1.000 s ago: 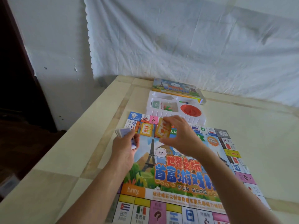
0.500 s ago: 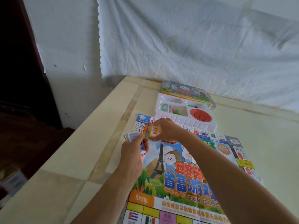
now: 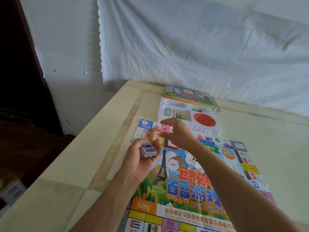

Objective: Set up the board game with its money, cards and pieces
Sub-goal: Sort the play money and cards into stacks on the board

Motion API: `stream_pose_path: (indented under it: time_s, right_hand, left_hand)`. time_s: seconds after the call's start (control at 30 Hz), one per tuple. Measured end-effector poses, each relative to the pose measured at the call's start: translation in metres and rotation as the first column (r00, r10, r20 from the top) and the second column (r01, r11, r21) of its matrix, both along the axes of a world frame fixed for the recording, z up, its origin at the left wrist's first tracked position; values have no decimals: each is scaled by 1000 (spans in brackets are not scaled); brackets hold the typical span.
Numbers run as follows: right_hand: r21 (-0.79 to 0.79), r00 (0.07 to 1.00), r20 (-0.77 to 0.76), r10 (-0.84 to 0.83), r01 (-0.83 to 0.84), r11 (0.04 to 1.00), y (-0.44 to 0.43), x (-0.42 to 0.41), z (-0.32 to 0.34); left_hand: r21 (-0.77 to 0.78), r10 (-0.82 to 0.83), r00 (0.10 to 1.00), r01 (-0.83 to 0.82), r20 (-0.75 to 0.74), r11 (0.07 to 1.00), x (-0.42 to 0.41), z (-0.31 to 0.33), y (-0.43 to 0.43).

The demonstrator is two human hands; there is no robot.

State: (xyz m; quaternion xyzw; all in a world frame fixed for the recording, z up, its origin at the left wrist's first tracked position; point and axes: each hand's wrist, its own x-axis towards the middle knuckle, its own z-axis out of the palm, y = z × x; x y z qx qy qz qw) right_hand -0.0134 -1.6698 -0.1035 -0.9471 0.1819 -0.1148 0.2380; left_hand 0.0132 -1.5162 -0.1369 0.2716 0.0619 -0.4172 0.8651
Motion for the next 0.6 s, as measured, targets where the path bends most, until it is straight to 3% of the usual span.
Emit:
stream_pose_path:
  time_s: [0.07,0.2,0.3,0.37,0.43,0.5,0.6]
  right_hand:
    - [162,985,139,-98,75,984,14,-28,7]
    - [506,961,131,-244,146,850,44,-88,-3]
    - [603,947,126,-297,165,781,46,-107,-17]
    - [672,929,167,-330,138,728,45,-115,-24]
    - [770,898,216,-383,85,633,45,-121,-25]
    - [830,877,232,-421,47,556,42,-126,-25]
    - [848,874,239,-423,24,529,37,-129,-29]
  left_hand:
    - [-44,-110,992,112,55,993,-4,2,2]
    - [34,-318,909,321,271,947,-21,3,-1]
    - [123,-421,841,404,340,906,-34,2,-3]
    - [104,-464,814,459,349,882,-36,1,-2]
    - [91,-479,800,481,361,872,-34,-1,-2]
    - [183,-475,779,440,409,879,-34,-2,-4]
    - [323,-461,750,340,474,883,-38,-4,-9]
